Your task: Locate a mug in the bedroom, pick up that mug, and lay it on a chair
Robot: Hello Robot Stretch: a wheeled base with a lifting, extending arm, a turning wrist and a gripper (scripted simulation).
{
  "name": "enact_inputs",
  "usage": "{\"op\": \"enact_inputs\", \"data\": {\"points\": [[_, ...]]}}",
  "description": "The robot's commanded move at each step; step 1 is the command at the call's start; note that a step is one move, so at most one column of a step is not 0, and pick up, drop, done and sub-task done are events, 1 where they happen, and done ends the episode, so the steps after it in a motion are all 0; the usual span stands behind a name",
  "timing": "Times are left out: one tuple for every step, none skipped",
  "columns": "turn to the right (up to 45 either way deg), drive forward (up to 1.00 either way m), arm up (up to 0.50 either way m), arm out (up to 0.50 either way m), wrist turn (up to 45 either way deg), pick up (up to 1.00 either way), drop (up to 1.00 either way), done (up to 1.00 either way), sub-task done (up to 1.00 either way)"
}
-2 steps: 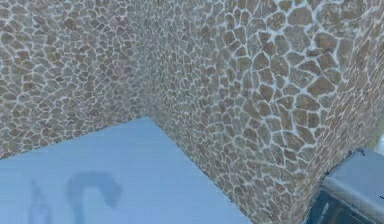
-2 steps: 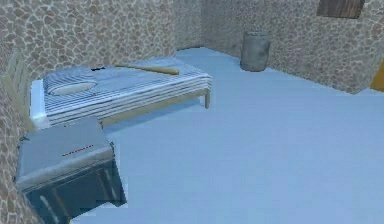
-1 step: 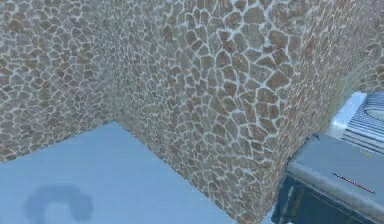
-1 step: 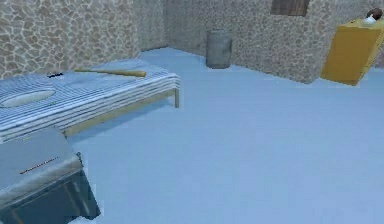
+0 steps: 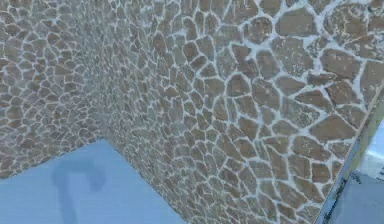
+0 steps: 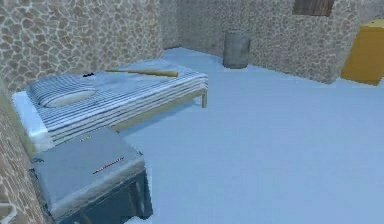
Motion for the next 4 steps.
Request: {"op": "enact_inputs", "data": {"points": [[-45.0,0.0,0.0,0.0,0.0,0.0,0.0,0.0,0.0],[-18.0,0.0,0.0,0.0,0.0,0.0,0.0,0.0,0.0],[0.0,0.05,0.0,0.0,0.0,0.0,0.0,0.0,0.0],[18.0,0.0,0.0,0.0,0.0,0.0,0.0,0.0,0.0]]}}
